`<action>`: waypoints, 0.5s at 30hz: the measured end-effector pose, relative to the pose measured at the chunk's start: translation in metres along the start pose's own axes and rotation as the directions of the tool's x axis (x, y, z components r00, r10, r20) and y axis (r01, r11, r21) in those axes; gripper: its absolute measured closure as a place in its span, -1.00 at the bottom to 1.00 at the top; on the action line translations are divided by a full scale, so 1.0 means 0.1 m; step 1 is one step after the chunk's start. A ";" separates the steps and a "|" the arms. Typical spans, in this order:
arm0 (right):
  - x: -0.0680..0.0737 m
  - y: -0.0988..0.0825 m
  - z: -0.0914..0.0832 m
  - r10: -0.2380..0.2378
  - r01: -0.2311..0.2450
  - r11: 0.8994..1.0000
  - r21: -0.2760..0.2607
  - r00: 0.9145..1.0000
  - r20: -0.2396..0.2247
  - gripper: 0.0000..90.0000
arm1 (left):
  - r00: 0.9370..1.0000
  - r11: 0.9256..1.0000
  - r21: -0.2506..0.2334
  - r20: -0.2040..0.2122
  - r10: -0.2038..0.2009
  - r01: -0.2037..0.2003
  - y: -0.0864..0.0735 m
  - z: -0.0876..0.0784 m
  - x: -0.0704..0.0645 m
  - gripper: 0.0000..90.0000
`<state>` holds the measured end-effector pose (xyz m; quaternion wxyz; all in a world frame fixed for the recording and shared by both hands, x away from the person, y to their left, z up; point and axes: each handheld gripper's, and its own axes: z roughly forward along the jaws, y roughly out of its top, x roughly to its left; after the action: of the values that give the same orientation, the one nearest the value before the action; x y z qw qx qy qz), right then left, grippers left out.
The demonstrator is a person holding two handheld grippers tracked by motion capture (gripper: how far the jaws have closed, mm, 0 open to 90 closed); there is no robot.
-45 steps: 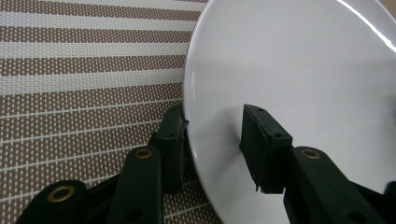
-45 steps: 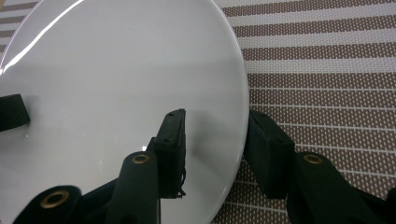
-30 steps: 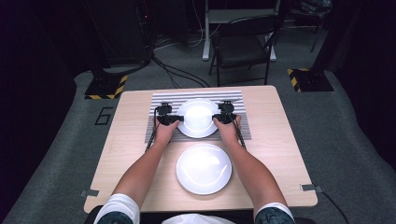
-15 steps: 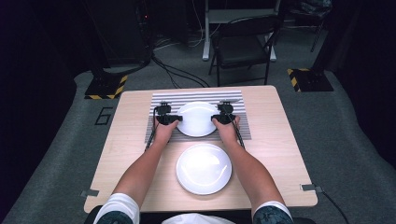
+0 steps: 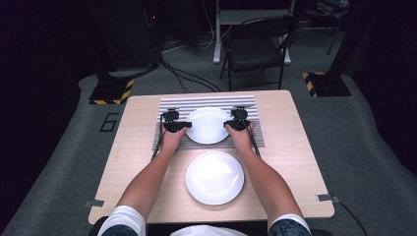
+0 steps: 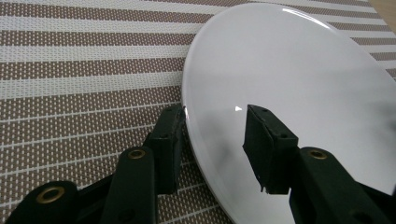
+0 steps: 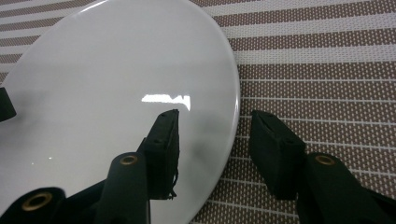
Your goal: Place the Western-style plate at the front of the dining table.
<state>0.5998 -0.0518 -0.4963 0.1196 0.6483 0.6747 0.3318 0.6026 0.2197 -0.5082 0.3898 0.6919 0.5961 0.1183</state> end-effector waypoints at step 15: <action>-0.03 -0.06 -0.22 -0.018 0.018 0.999 -0.039 1.000 -0.008 0.12 | 1.000 0.999 -0.039 0.013 -0.001 0.001 -0.01 -0.22 0.03 0.25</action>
<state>0.5823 -0.0602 -0.4847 0.1324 0.6383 0.6745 0.3467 0.5890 0.2317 -0.4947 0.4072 0.6846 0.5915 0.1252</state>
